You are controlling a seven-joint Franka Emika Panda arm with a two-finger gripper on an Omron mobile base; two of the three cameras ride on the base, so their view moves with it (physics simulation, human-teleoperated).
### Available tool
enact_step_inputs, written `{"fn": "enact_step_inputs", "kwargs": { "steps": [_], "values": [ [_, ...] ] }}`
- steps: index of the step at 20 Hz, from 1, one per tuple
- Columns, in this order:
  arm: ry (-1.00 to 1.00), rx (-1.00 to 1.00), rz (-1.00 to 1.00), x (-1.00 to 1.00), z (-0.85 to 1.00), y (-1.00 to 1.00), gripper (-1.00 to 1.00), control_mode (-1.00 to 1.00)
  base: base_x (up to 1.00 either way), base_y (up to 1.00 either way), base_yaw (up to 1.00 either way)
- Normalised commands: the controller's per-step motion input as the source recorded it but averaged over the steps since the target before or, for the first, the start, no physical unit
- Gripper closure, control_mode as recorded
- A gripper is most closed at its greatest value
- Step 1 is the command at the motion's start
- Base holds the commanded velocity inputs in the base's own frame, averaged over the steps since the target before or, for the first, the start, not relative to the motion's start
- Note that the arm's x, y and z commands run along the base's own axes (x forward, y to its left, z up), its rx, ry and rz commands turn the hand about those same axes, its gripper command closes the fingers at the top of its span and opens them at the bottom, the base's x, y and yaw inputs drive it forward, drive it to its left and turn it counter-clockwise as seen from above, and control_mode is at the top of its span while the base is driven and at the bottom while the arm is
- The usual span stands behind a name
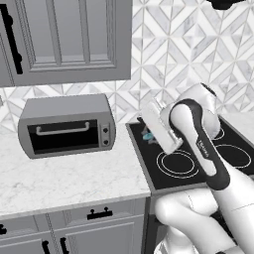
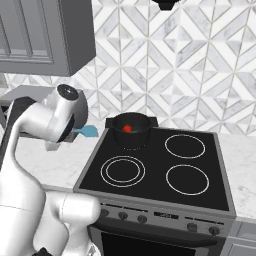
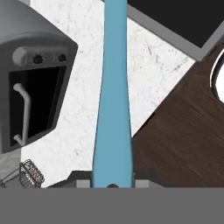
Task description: Put the tomato and broccoli in the pot. Retrieve the spatula and lightly stir the vegetables in the pot.
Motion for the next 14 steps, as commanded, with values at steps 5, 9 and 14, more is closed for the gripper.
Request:
{"fn": "enact_step_inputs", "kwargs": {
  "steps": [5,9,14],
  "values": [
    [0.1,0.2,0.0,0.75,1.0,-0.51,1.0,-1.0,0.0,0.0,0.0],
    [0.26,0.31,0.0,1.0,0.86,-0.69,1.0,-1.0,0.0,0.0,0.0],
    [0.36,0.41,-0.02,1.0,0.08,-0.45,1.0,-1.0,0.0,0.0,0.0]
  ]
}}
